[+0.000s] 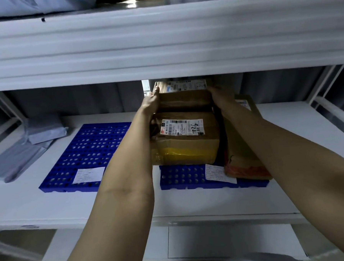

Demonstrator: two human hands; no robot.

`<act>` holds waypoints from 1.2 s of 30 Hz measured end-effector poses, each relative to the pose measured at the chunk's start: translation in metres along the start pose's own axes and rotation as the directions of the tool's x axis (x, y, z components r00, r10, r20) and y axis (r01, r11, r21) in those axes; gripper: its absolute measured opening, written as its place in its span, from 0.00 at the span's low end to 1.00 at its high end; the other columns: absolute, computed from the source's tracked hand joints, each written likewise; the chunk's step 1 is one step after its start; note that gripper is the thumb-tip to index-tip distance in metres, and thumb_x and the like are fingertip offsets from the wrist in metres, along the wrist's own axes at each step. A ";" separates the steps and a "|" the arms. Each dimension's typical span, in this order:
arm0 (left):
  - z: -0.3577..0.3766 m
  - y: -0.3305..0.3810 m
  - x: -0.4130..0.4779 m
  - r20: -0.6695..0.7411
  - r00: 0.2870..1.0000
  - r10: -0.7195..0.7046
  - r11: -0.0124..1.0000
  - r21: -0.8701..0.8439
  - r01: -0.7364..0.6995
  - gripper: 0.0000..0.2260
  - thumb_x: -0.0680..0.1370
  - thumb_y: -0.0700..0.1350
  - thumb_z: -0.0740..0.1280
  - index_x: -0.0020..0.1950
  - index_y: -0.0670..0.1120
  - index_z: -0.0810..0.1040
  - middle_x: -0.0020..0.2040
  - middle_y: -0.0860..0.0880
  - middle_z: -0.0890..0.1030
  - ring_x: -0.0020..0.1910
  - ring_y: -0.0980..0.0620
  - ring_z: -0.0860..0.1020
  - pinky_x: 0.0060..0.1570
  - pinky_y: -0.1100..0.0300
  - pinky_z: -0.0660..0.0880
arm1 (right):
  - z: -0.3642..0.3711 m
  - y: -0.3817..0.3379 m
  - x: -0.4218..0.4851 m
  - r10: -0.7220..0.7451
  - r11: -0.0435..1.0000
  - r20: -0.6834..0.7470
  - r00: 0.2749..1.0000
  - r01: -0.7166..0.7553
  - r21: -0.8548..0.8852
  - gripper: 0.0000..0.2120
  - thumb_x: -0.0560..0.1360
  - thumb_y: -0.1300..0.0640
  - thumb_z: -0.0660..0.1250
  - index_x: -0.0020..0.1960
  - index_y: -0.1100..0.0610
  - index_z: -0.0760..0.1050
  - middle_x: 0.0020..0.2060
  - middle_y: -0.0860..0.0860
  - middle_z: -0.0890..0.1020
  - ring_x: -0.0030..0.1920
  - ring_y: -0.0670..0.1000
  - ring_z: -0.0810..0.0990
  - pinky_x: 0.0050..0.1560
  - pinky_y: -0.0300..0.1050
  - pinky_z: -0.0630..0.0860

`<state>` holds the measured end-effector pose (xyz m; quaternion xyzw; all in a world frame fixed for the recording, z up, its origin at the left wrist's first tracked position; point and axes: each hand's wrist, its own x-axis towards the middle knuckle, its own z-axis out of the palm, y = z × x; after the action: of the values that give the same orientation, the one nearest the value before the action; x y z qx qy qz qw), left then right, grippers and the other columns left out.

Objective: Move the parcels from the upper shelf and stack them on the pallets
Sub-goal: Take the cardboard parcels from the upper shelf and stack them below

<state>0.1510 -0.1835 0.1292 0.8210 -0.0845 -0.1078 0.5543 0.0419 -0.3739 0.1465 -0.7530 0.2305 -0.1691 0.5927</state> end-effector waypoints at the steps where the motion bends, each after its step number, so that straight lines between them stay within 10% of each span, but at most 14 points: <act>1: 0.001 0.000 0.000 -0.013 1.000 -0.005 1.000 -0.010 0.005 0.28 0.82 0.60 0.52 0.69 0.40 0.70 0.63 0.40 0.77 0.61 0.40 0.75 0.63 0.45 0.71 | 0.001 0.001 0.002 -0.004 1.000 -0.033 0.999 0.004 -0.016 0.16 0.78 0.47 0.63 0.56 0.59 0.78 0.51 0.55 0.81 0.51 0.52 0.80 0.58 0.48 0.77; 5: 0.002 0.007 -0.003 -0.012 1.000 -0.024 0.999 0.032 0.024 0.26 0.82 0.58 0.54 0.67 0.38 0.72 0.54 0.43 0.76 0.49 0.46 0.75 0.57 0.49 0.73 | 0.004 0.003 0.001 -0.022 0.998 -0.135 0.991 0.013 -0.066 0.21 0.80 0.46 0.59 0.57 0.63 0.77 0.54 0.58 0.81 0.53 0.55 0.79 0.59 0.49 0.75; 9: 0.000 0.005 -0.002 0.010 0.998 -0.056 0.996 0.076 0.056 0.26 0.82 0.58 0.53 0.68 0.38 0.72 0.62 0.41 0.76 0.61 0.43 0.74 0.55 0.55 0.68 | 0.006 0.008 0.000 -0.028 0.997 -0.201 0.979 0.014 -0.073 0.19 0.80 0.49 0.60 0.60 0.64 0.75 0.52 0.57 0.79 0.55 0.54 0.77 0.56 0.44 0.72; 14: 0.003 -0.002 -0.004 -0.006 0.999 -0.047 0.997 0.060 0.047 0.28 0.81 0.60 0.55 0.65 0.37 0.74 0.61 0.41 0.78 0.55 0.45 0.76 0.56 0.54 0.71 | 0.005 0.009 -0.002 -0.029 0.994 -0.225 0.974 0.004 -0.111 0.14 0.80 0.50 0.59 0.39 0.55 0.70 0.44 0.54 0.79 0.48 0.54 0.78 0.51 0.45 0.74; 20: -0.002 0.000 -0.016 -0.013 1.000 0.001 0.980 0.199 0.002 0.31 0.81 0.61 0.55 0.63 0.33 0.75 0.60 0.36 0.78 0.53 0.42 0.77 0.50 0.52 0.71 | 0.000 0.007 -0.020 -0.099 0.973 -0.270 0.958 0.036 -0.229 0.14 0.81 0.52 0.58 0.39 0.57 0.70 0.36 0.49 0.73 0.43 0.49 0.73 0.46 0.42 0.70; 28: -0.005 0.002 -0.062 -0.020 1.000 0.009 0.902 0.432 0.000 0.34 0.79 0.64 0.53 0.72 0.38 0.65 0.69 0.37 0.71 0.70 0.38 0.66 0.68 0.44 0.64 | 0.020 0.014 -0.060 -0.264 0.924 -0.291 0.919 0.155 -0.349 0.21 0.75 0.47 0.61 0.64 0.56 0.74 0.59 0.55 0.79 0.60 0.57 0.76 0.58 0.46 0.72; 36: -0.015 -0.003 -0.149 0.056 0.983 0.175 0.767 0.618 -0.172 0.31 0.80 0.64 0.52 0.74 0.43 0.63 0.72 0.39 0.67 0.73 0.39 0.61 0.68 0.44 0.63 | 0.045 0.010 -0.149 -0.405 0.889 -0.240 0.882 0.319 -0.327 0.18 0.79 0.51 0.61 0.67 0.54 0.72 0.66 0.52 0.74 0.69 0.53 0.68 0.65 0.43 0.65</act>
<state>0.0116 -0.1301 0.1446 0.9463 -0.1892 -0.0202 0.2615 -0.0603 -0.2574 0.1288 -0.8236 0.1934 -0.3569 0.3960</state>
